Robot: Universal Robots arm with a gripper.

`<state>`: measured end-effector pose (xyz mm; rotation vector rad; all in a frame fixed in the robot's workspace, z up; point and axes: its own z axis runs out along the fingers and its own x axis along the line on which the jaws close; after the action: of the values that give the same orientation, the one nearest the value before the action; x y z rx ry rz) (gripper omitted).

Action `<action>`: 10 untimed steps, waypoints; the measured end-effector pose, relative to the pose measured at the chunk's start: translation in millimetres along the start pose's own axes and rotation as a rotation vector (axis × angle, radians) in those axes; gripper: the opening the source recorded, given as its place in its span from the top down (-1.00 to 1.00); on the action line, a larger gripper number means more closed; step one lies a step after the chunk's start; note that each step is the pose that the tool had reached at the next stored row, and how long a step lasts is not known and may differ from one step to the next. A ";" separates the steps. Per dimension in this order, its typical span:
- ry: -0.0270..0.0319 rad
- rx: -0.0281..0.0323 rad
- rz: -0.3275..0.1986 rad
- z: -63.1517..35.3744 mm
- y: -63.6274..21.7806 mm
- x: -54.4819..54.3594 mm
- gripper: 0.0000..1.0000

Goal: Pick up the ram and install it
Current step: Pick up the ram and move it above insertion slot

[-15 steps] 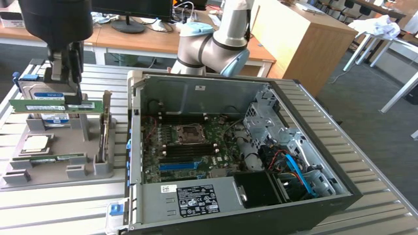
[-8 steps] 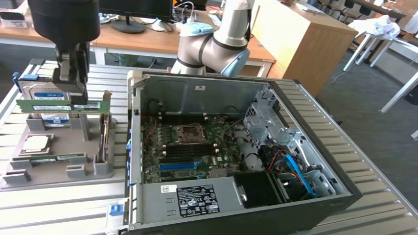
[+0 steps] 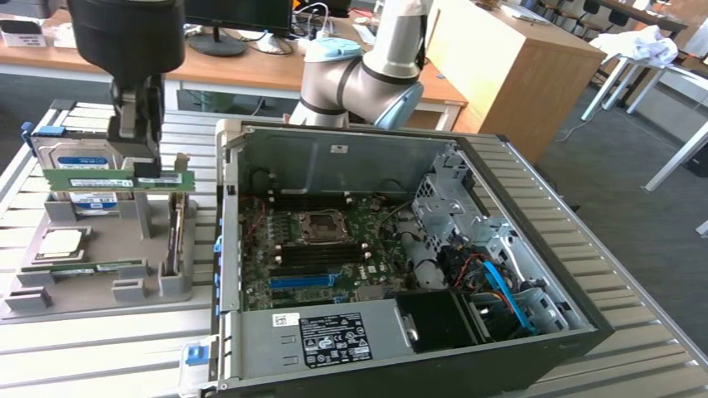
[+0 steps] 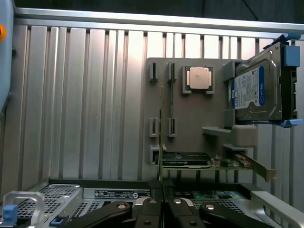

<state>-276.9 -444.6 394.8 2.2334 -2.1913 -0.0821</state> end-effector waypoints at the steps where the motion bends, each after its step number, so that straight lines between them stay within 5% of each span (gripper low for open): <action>1: 0.0000 0.0000 0.000 -0.1 -1.4 0.0 0.77; 10: 0.0001 -0.0002 0.000 -0.8 -14.9 0.3 0.77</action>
<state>-261.9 -444.6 394.9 2.2332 -2.1912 -0.0822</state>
